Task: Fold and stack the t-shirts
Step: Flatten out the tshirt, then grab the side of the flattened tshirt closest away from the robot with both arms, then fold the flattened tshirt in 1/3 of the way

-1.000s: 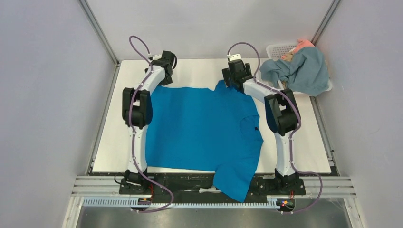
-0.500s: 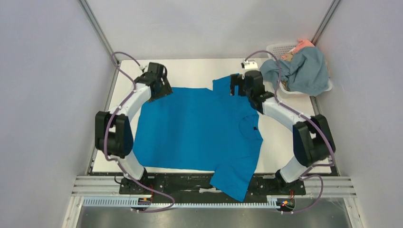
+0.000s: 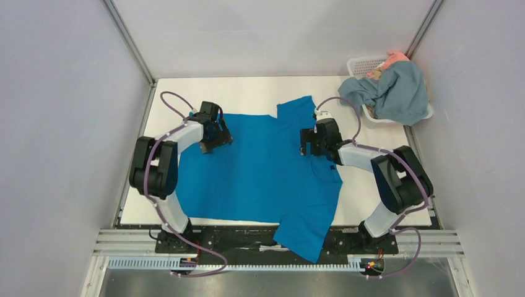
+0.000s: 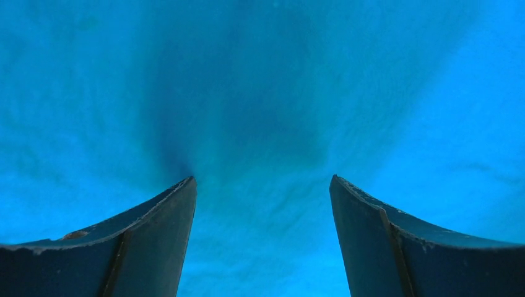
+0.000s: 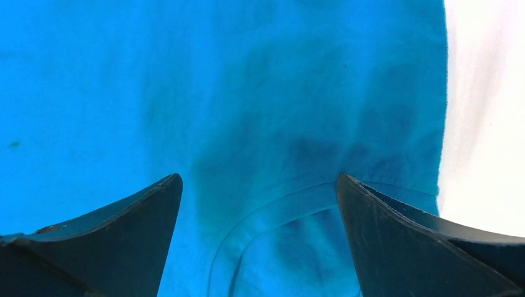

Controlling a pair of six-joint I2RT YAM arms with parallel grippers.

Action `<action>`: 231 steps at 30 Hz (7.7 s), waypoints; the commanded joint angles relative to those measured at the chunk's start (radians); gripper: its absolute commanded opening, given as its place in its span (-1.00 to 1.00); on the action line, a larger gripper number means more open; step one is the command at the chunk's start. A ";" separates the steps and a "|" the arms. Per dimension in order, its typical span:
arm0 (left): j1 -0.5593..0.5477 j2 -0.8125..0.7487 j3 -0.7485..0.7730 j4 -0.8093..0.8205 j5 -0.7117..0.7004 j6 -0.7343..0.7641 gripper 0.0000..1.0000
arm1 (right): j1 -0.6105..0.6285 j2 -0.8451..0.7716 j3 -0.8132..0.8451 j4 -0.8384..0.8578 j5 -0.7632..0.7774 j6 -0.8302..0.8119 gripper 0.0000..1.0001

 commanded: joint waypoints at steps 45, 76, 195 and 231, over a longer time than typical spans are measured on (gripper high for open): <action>0.005 -0.438 -0.227 -0.118 -0.181 -0.159 0.71 | -0.075 -0.391 -0.181 -0.022 0.049 -0.044 0.96; 0.050 -0.713 -0.672 0.011 -0.362 -0.418 0.55 | 0.069 -0.754 -0.401 -0.104 0.070 0.051 0.96; 0.143 -0.207 -0.113 0.109 -0.303 -0.424 -0.95 | 0.069 -0.105 0.279 -0.266 0.222 -0.100 -0.92; 0.104 0.098 -0.099 0.199 0.284 -0.241 0.68 | -0.031 -0.046 -0.127 0.066 -0.213 -0.008 0.96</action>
